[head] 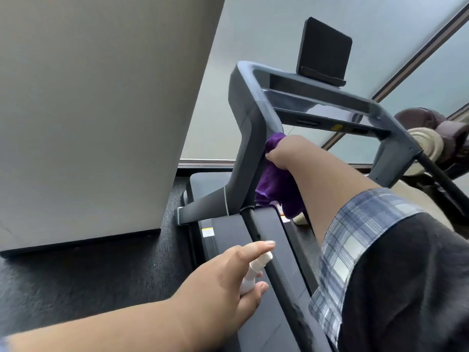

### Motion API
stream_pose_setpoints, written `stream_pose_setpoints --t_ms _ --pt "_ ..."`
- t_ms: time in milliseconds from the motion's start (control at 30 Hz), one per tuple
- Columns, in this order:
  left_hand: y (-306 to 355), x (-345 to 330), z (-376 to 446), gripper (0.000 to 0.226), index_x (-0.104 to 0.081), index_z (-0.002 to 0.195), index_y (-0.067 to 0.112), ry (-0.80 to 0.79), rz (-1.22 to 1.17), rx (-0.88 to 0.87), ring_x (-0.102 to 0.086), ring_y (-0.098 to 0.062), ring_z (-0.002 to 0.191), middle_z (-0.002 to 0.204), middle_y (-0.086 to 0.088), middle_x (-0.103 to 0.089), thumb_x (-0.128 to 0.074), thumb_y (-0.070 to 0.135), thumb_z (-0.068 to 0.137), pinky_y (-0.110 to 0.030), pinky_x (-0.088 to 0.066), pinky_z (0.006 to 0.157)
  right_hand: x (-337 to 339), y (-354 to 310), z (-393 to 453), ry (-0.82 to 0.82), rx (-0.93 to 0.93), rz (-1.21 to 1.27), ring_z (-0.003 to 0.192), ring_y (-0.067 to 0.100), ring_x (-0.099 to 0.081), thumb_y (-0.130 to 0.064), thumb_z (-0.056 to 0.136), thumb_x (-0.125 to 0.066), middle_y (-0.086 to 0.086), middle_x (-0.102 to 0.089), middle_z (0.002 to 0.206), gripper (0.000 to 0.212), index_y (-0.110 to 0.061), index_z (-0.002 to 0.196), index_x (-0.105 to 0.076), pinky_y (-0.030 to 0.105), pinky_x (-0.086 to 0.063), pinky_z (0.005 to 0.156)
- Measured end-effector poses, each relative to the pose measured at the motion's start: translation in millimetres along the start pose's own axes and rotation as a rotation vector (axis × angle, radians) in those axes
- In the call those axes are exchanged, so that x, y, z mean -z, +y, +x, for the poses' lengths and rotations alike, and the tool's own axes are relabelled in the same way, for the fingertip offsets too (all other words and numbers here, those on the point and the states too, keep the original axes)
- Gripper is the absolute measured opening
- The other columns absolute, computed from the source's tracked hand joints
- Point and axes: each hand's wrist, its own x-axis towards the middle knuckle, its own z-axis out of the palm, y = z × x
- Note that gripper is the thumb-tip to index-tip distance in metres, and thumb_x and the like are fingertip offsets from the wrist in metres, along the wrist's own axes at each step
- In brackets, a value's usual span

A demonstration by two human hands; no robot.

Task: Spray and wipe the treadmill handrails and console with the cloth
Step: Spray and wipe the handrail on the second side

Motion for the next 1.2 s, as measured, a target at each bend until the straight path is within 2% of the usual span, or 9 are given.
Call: stream_pose_setpoints --t_ms 167,367,533,667,733,867,1000,1100,1200 --pt "8.4 5.7 1.6 0.065 -0.008 0.136 0.075 -0.065 -0.001 -0.069 -0.054 0.0 0.098 0.105 0.033 -0.051 -0.05 0.051 0.092 -0.007 -0.042 0.08 -2.2 2.2 -17.3 0.077 -0.074 0.153 0.089 0.031 -0.057 -0.03 0.089 -0.057 0.006 -0.055 0.094 0.035 -0.013 0.12 -0.06 0.037 -0.049 0.079" --pt "15.0 21.4 17.4 0.066 -0.01 0.136 0.075 -0.124 -0.032 -0.159 -0.056 0.001 0.102 0.112 0.041 -0.046 -0.052 0.048 0.093 -0.005 -0.04 0.084 -27.4 39.6 -84.9 0.019 -0.219 0.277 0.084 0.028 -0.061 -0.031 0.078 -0.067 0.004 -0.058 0.089 0.025 -0.015 0.086 -0.05 0.032 -0.047 0.07" --pt "0.3 36.6 23.7 0.066 -0.012 0.137 0.072 -0.157 -0.041 -0.163 -0.054 0.003 0.097 0.108 0.036 -0.049 -0.053 0.047 0.093 -0.004 -0.037 0.083 -35.5 39.1 -90.2 0.048 -0.329 0.298 0.077 0.028 -0.06 -0.036 0.075 -0.07 0.001 -0.057 0.078 0.034 -0.014 0.097 -0.057 0.031 -0.046 0.067" --pt "-16.7 52.0 25.5 0.063 -0.011 0.135 0.075 -0.145 -0.04 -0.111 -0.053 0.008 0.096 0.109 0.041 -0.049 -0.049 0.052 0.09 -0.001 -0.035 0.081 -21.5 12.7 -55.6 0.007 -0.26 0.089 0.101 0.035 -0.063 -0.028 0.084 -0.062 0.009 -0.06 0.105 0.037 -0.013 0.118 -0.062 0.044 -0.054 0.089" --pt "-22.2 58.3 27.3 0.064 -0.014 0.136 0.073 -0.131 -0.039 -0.109 -0.056 0.008 0.096 0.113 0.035 -0.051 -0.052 0.05 0.09 -0.001 -0.037 0.081 -9.1 -1.8 -31.0 0.047 -0.236 0.08 0.106 0.036 -0.062 -0.026 0.085 -0.06 0.01 -0.061 0.115 0.039 -0.011 0.122 -0.062 0.046 -0.054 0.09" --pt "-30.3 64.0 26.2 0.062 -0.026 0.142 0.057 -0.117 -0.03 -0.165 -0.064 -0.002 0.085 0.102 0.016 -0.062 -0.059 0.039 0.091 -0.02 -0.054 0.072 8.5 -22.3 0.0 0.021 -0.194 0.041 0.114 0.038 -0.059 -0.027 0.09 -0.057 0.011 -0.06 0.123 0.04 -0.012 0.127 -0.06 0.047 -0.052 0.093" --pt "-31.4 57.4 20.4 0.061 -0.021 0.137 0.068 -0.211 -0.048 -0.177 -0.062 0.0 0.092 0.105 0.019 -0.058 -0.054 0.045 0.092 -0.025 -0.053 0.079 4.2 -11.0 -14.5 0.056 -0.231 0.217 0.092 0.033 -0.06 -0.033 0.082 -0.061 0.003 -0.059 0.096 0.03 -0.014 0.105 -0.059 0.035 -0.046 0.072" --pt "-26.2 47.7 18.2 0.061 -0.015 0.132 0.077 -0.259 -0.079 -0.173 -0.058 0.005 0.103 0.115 0.024 -0.051 -0.051 0.049 0.093 -0.018 -0.047 0.087 -6.2 6.3 -42.3 0.023 -0.246 0.286 0.082 0.028 -0.059 -0.034 0.077 -0.063 0.001 -0.057 0.084 0.019 -0.019 0.078 -0.051 0.033 -0.045 0.07" --pt "-24.8 45.1 21.3 0.061 -0.015 0.133 0.077 -0.302 -0.11 -0.183 -0.058 0.001 0.107 0.123 0.028 -0.045 -0.052 0.048 0.094 -0.019 -0.046 0.089 -16.7 22.9 -70.9 -0.003 -0.296 0.301 0.078 0.025 -0.058 -0.034 0.074 -0.064 0.0 -0.056 0.079 0.021 -0.019 0.077 -0.049 0.032 -0.045 0.069"
